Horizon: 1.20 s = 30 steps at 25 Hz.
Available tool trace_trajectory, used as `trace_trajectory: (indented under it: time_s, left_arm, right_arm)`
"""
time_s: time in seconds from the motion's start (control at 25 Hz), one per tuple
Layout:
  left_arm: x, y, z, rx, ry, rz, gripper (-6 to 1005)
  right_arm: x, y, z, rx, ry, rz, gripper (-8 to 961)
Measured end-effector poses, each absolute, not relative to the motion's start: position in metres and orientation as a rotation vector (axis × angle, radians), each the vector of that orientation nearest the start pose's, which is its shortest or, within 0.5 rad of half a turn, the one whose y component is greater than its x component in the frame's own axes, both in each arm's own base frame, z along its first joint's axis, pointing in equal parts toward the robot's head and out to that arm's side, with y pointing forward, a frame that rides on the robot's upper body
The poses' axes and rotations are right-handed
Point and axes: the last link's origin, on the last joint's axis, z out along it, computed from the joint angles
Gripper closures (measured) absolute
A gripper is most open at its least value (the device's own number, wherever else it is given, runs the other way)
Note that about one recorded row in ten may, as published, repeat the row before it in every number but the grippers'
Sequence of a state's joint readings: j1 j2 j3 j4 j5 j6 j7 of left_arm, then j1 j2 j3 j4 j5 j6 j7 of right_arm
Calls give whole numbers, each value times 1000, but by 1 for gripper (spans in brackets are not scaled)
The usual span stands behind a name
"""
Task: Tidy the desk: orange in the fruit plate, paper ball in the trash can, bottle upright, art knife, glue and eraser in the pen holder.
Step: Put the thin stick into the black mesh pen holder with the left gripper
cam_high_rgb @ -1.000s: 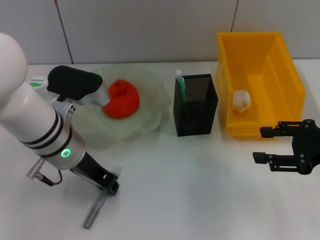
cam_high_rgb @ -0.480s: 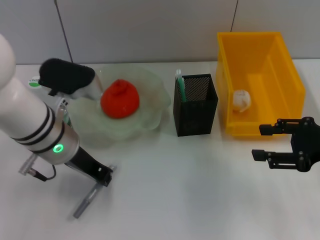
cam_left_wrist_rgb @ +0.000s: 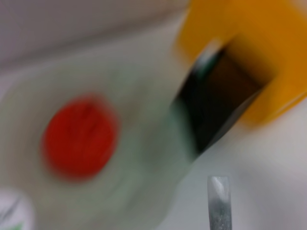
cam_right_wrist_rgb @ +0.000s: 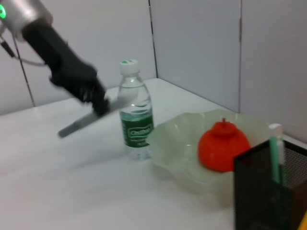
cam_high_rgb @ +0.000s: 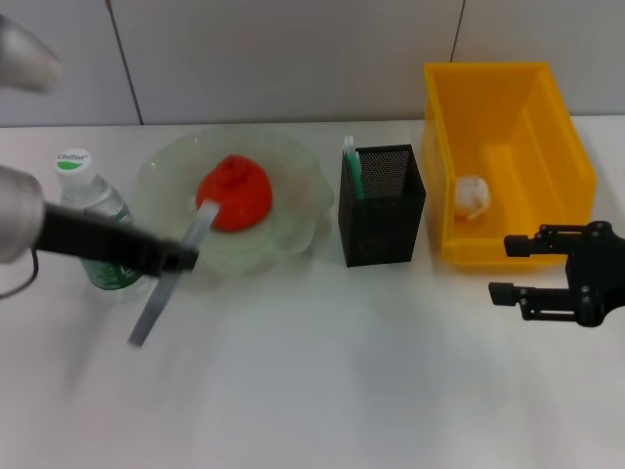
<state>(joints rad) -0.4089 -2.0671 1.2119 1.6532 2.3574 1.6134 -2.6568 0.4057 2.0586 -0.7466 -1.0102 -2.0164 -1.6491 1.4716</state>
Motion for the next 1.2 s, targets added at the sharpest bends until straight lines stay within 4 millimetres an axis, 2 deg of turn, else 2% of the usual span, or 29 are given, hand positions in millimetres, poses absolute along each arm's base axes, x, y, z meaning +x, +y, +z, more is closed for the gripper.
trace_trajectory:
  time_s: [0.16,0.28,0.48,0.52,0.56,0.68,0.88,0.92,1.08,1.12,1.2]
  left_arm:
    - [-168,324,89,-2596,-955,-434,848]
    - [-175,326,99,-2609,-824,-698,850]
    - [-193,332,93,-2547,-600,-1018,851]
    - [-202,336,83,-2490,-522,-1136,851]
    - [-202,336,83,-2490,-522,-1136,851]
    - [-210,342,63,-2437,-480,-1220,851]
    - [-213,359,31,-2333,-478,-1292,850]
    - [-208,366,20,-2296,-478,-1318,850]
    - [-199,376,5,-2258,-481,-1336,850]
    - [-192,383,-8,-2240,-493,-1325,850]
    - [-189,387,-13,-2234,-496,-1317,850]
  right_arm:
    - [260,312,51,-2767,463,528,276]
    - [257,306,52,-2784,450,570,276]
    - [259,297,58,-2763,450,633,276]
    - [263,294,61,-2752,454,623,276]
    - [263,294,61,-2752,454,623,276]
    - [268,289,63,-2742,467,610,277]
    - [276,283,64,-2728,504,594,277]
    - [279,281,63,-2726,519,586,277]
    - [282,278,60,-2734,537,560,278]
    - [285,277,58,-2744,549,536,278]
    - [286,276,57,-2748,554,528,278]
